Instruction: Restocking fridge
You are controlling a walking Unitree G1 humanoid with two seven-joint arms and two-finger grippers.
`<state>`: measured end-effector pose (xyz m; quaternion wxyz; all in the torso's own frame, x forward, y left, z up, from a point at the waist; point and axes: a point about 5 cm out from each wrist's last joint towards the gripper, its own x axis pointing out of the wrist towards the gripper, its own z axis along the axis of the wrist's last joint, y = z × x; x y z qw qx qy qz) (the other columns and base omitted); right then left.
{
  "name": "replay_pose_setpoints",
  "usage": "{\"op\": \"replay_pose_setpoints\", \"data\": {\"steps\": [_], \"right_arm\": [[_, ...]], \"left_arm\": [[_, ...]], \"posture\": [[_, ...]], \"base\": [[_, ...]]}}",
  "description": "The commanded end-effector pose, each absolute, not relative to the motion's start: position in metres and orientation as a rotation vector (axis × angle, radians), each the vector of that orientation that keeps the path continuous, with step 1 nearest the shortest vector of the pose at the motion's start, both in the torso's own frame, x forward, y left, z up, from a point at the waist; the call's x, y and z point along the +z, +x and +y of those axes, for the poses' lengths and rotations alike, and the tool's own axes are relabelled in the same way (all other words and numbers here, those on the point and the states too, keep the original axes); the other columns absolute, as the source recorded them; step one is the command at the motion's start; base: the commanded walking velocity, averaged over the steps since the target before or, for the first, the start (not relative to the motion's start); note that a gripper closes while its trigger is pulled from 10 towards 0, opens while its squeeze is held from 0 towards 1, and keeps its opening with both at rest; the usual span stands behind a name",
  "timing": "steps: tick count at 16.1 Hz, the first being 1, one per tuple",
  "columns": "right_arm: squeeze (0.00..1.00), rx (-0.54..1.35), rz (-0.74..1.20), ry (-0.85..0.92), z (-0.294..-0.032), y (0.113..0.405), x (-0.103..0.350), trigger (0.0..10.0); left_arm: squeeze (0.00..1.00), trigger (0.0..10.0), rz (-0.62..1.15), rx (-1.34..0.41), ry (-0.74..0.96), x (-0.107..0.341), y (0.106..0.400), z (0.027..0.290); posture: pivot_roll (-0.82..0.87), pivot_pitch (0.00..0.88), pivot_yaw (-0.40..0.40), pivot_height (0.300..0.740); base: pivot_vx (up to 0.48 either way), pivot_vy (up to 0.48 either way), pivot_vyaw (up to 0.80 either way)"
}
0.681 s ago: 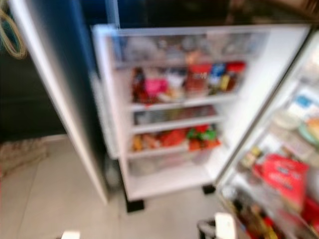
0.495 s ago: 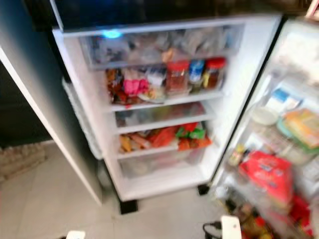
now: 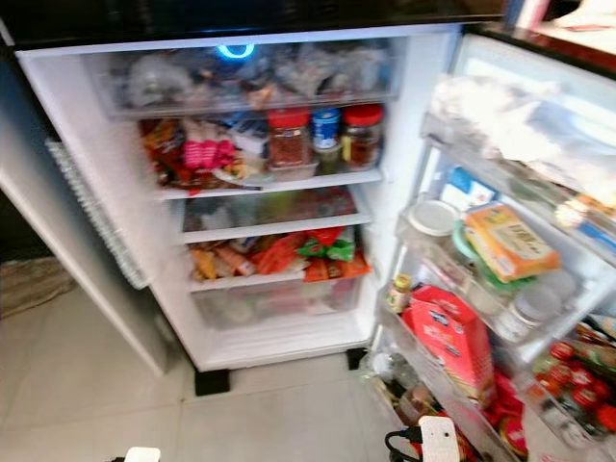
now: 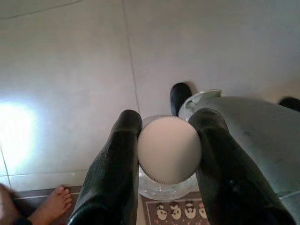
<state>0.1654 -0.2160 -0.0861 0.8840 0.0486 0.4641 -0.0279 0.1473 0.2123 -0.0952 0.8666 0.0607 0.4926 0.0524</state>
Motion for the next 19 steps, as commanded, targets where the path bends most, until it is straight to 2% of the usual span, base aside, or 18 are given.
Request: {"op": "replay_pose_setpoints", "data": {"steps": [1,3,4,5,6,9,13,19], "right_arm": [[0.00,-0.045,0.968,0.097,-0.214,0.166,-0.086,10.0],[0.00,-0.039,0.973,0.088,-0.214,0.167,-0.086,10.0],[0.00,-0.033,0.983,0.077,-0.215,0.167,-0.086,10.0],[0.00,-0.022,0.986,0.071,-0.215,0.167,-0.086,10.0],[0.00,-0.013,0.989,0.061,-0.215,0.168,-0.086,10.0],[0.00,-0.008,1.001,0.042,-0.215,0.168,-0.086,10.0],[0.00,-0.016,1.013,0.047,-0.215,0.165,-0.087,10.0],[0.00,0.004,1.033,-0.014,-0.217,0.164,-0.087,10.0]], "left_arm": [[0.00,10.0,0.995,0.133,0.132,-0.093,0.148,0.217],[0.00,10.0,0.903,0.147,0.106,-0.088,0.154,0.217],[0.00,10.0,0.714,0.151,0.118,-0.064,0.196,0.225],[0.00,10.0,0.531,0.136,0.049,-0.036,0.232,0.228],[0.00,10.0,0.435,0.125,0.002,-0.023,0.245,0.226],[0.00,10.0,0.317,0.104,0.045,-0.008,0.252,0.230],[0.00,10.0,0.188,0.055,0.057,0.006,0.248,0.219],[0.00,10.0,0.212,0.110,0.036,0.005,0.238,0.228]], "posture": [[0.00,0.000,0.000,0.740],[0.00,0.000,0.000,0.740],[0.00,0.000,-0.002,0.740],[0.00,0.000,-0.001,0.740],[0.00,0.000,-0.002,0.740],[-0.01,0.000,0.004,0.740],[-0.01,0.000,0.014,0.740],[0.02,0.000,0.001,0.740]], "base": [[0.000,0.000,0.00],[0.000,0.000,0.00],[0.000,0.000,0.00],[0.000,0.000,0.00],[0.000,0.000,0.00],[0.000,0.000,0.00],[0.000,0.000,0.00],[0.000,0.000,0.00]]}}
